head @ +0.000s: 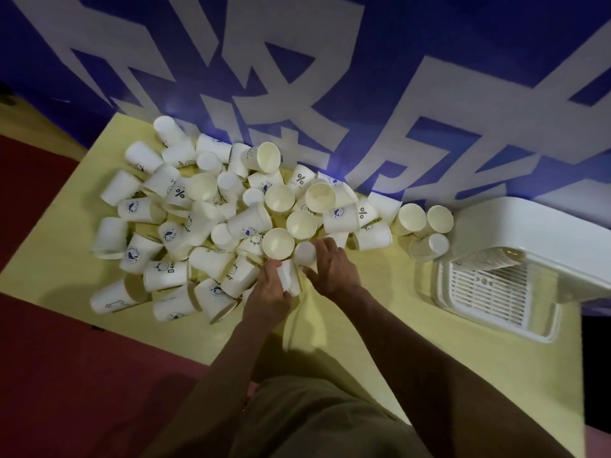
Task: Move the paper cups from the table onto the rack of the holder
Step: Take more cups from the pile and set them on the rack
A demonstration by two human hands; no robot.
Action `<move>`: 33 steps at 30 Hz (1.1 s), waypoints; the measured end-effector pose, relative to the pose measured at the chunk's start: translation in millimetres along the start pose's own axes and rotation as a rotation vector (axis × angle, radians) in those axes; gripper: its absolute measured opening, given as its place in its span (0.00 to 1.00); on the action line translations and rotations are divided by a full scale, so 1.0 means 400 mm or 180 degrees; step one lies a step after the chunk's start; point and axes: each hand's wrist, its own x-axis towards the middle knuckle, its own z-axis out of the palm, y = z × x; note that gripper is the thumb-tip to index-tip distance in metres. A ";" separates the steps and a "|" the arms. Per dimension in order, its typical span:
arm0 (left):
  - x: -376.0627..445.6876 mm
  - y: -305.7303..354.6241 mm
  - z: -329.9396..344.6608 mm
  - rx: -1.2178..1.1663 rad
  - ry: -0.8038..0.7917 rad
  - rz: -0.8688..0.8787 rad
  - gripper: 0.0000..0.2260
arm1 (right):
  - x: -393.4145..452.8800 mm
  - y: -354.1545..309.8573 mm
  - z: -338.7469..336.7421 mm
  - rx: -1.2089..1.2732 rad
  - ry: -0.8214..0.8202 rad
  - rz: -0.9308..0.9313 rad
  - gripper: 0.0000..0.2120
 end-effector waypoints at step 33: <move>-0.057 -0.006 0.019 0.0131 0.0442 0.0900 0.09 | -0.129 0.146 0.057 -0.0533 -0.0364 0.0274 0.47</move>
